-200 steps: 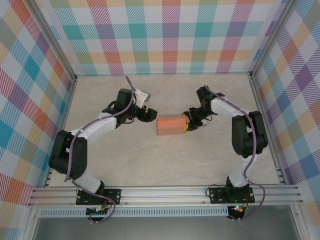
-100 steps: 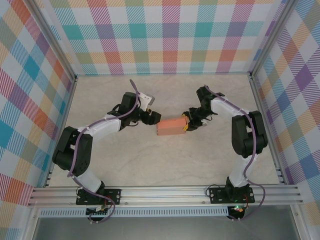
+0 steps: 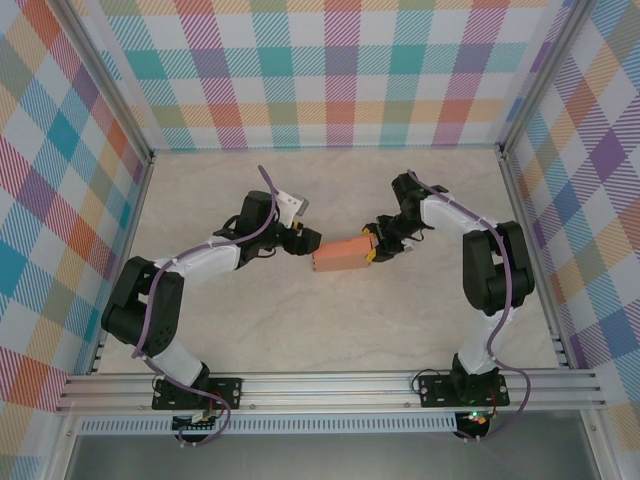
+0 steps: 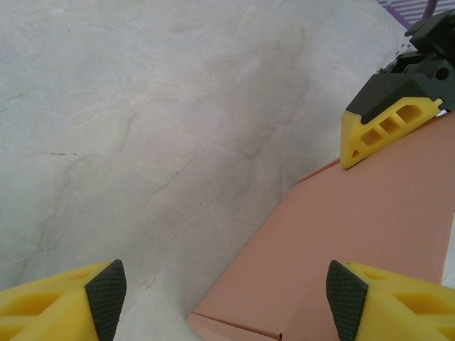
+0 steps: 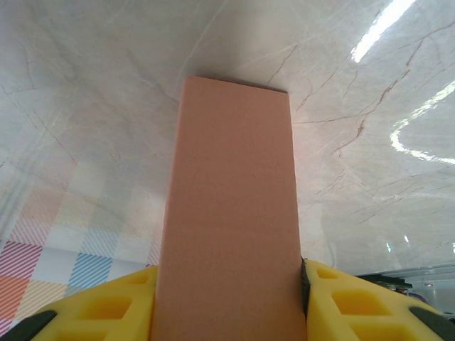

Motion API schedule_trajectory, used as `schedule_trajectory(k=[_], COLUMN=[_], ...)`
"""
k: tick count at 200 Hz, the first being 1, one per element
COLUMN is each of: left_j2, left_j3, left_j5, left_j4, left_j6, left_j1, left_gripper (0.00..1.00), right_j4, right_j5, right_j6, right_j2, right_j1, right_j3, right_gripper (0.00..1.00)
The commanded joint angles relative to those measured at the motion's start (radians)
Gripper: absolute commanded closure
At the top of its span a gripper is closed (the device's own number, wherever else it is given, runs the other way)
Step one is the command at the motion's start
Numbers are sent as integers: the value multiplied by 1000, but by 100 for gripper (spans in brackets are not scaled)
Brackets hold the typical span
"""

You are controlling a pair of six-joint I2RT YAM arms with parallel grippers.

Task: Fold the paper box

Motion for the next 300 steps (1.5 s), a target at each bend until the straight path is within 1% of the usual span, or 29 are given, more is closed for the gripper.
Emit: schedule_trajectory(k=[1, 25, 41, 80, 117, 165, 183, 191, 224, 243, 263, 300], left_j2=[23, 27, 31, 38, 45, 50, 55, 58, 71, 73, 73, 76], left_j3=[-45, -45, -41, -34, -28, -15, -8, -6, 15, 24, 31, 48], left_j5=[-33, -48, -56, -63, -62, -62, -62, -63, -55, -55, -54, -53], left_j4=[-69, -74, -81, -98, -106, -115, -120, -119, -127, -136, -144, -164], left_j6=[38, 46, 54, 68, 72, 78, 85, 88, 89, 91, 95, 104], left_j1=[-9, -9, -9, -9, -9, -9, -9, -9, -9, -8, -8, -9], left_gripper=[24, 24, 24, 24, 24, 24, 24, 24, 24, 24, 24, 24], right_j4=[-16, -16, -23, -30, -44, -49, -68, -66, -107, -135, -162, -200], right_j5=[77, 79, 79, 36, 39, 18, 35, 42, 51, 55, 49, 65], right_j6=[14, -3, -16, -21, -22, -46, -80, -101, -239, -342, -424, -460], right_j2=[47, 48, 46, 31, 6, -49, -79, -89, -86, -64, -36, -23], right_j1=[4, 4, 5, 5, 5, -9, -22, -30, -44, -49, -48, -48], right_j3=[-10, 10, 26, 46, 52, 25, 4, -4, 10, 45, 86, 132], right_gripper=[57, 52, 46, 37, 32, 31, 31, 29, 25, 25, 28, 40])
